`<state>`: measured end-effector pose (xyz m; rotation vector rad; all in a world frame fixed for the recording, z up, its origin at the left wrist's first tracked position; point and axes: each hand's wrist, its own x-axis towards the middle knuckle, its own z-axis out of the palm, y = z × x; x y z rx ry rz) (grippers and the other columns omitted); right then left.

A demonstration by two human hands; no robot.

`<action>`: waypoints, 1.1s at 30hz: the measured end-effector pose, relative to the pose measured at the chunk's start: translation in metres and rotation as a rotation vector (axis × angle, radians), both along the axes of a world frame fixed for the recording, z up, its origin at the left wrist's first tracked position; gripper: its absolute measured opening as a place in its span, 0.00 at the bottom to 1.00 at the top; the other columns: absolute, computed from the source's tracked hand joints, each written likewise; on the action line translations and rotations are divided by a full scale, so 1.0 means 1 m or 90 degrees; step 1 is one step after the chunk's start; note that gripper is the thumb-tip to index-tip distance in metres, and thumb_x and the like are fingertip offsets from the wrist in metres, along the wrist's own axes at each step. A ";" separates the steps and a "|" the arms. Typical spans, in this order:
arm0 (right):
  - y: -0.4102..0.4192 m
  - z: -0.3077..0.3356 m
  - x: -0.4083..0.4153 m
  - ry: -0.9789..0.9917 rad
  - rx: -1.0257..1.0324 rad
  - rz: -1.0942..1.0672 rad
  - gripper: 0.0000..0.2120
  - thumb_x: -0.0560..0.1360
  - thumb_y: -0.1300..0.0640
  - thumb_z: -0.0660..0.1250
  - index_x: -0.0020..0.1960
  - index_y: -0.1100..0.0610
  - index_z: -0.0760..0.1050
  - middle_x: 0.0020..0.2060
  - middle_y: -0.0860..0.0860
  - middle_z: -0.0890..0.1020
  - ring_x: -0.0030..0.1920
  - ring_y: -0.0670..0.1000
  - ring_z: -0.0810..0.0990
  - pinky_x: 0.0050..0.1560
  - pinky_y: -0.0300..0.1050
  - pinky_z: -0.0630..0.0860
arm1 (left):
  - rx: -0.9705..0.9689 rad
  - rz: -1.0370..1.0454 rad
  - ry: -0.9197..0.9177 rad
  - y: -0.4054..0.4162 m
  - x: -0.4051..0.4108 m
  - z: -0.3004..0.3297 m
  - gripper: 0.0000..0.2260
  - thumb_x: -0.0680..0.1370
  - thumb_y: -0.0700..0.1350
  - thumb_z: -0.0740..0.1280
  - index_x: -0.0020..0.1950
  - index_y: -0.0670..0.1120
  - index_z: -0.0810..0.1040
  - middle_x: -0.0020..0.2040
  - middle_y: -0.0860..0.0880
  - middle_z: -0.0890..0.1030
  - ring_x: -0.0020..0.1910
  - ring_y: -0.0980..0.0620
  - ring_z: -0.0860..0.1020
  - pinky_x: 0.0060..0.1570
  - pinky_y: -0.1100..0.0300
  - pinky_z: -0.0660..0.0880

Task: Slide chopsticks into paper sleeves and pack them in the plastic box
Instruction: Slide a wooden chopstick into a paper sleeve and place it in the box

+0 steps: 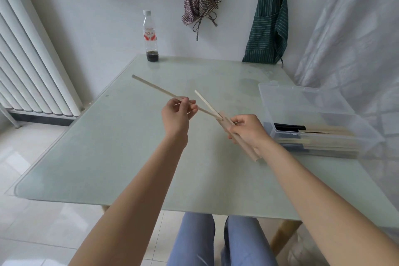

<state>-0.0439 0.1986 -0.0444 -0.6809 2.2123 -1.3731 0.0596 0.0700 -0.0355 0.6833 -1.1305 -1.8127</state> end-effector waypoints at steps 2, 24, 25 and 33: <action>0.003 0.002 0.000 0.002 0.008 0.003 0.06 0.74 0.65 0.64 0.49 0.62 0.78 0.36 0.55 0.79 0.32 0.51 0.79 0.37 0.44 0.76 | -0.008 0.008 0.004 0.002 0.000 0.000 0.09 0.81 0.35 0.59 0.41 0.40 0.73 0.38 0.42 0.79 0.30 0.56 0.77 0.38 0.67 0.78; 0.014 0.005 -0.011 0.030 0.006 0.121 0.04 0.76 0.62 0.65 0.48 0.59 0.79 0.34 0.51 0.80 0.29 0.44 0.78 0.37 0.36 0.73 | -0.063 -0.030 -0.194 0.010 -0.003 -0.003 0.08 0.73 0.41 0.72 0.39 0.47 0.73 0.36 0.51 0.79 0.30 0.58 0.75 0.30 0.68 0.70; 0.014 0.004 -0.011 0.028 0.006 0.118 0.04 0.76 0.62 0.65 0.48 0.59 0.79 0.35 0.51 0.81 0.29 0.45 0.78 0.39 0.37 0.73 | -0.064 -0.028 -0.198 0.010 -0.003 -0.002 0.08 0.74 0.43 0.72 0.39 0.47 0.74 0.37 0.51 0.78 0.31 0.57 0.75 0.31 0.67 0.71; 0.025 0.008 -0.016 0.034 0.054 0.154 0.05 0.76 0.62 0.66 0.46 0.56 0.80 0.38 0.53 0.81 0.33 0.47 0.78 0.43 0.38 0.72 | -0.032 0.091 -0.141 0.000 -0.004 0.000 0.07 0.78 0.46 0.66 0.51 0.44 0.73 0.48 0.48 0.77 0.37 0.58 0.75 0.35 0.66 0.72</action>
